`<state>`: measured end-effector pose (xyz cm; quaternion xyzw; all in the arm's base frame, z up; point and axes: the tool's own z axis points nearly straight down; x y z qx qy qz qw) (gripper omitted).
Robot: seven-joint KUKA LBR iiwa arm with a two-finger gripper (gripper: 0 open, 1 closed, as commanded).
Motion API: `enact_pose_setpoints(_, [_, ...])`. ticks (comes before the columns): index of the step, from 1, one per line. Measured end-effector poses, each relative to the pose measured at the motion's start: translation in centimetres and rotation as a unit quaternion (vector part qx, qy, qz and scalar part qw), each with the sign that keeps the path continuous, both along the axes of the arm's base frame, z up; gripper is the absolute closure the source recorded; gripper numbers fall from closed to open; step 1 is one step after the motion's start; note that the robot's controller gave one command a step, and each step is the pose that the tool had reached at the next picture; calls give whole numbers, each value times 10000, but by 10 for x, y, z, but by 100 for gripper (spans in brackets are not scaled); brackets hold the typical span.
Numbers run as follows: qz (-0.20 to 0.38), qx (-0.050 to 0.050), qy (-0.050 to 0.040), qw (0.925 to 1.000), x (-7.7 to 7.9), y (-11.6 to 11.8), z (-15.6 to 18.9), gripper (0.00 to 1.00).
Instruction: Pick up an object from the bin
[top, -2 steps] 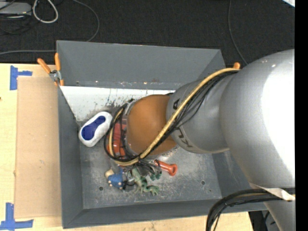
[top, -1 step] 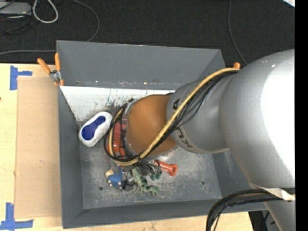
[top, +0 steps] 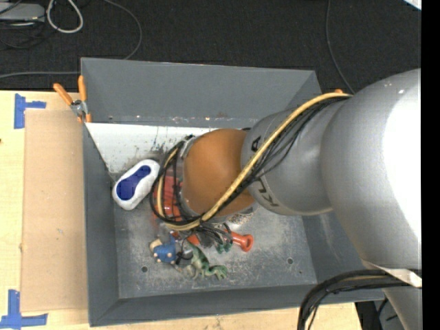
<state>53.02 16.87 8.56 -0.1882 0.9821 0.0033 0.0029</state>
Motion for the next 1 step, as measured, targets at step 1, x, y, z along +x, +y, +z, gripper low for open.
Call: enact_pose_setpoints(1, [157,-9,27,9999,3,-6,93,100])
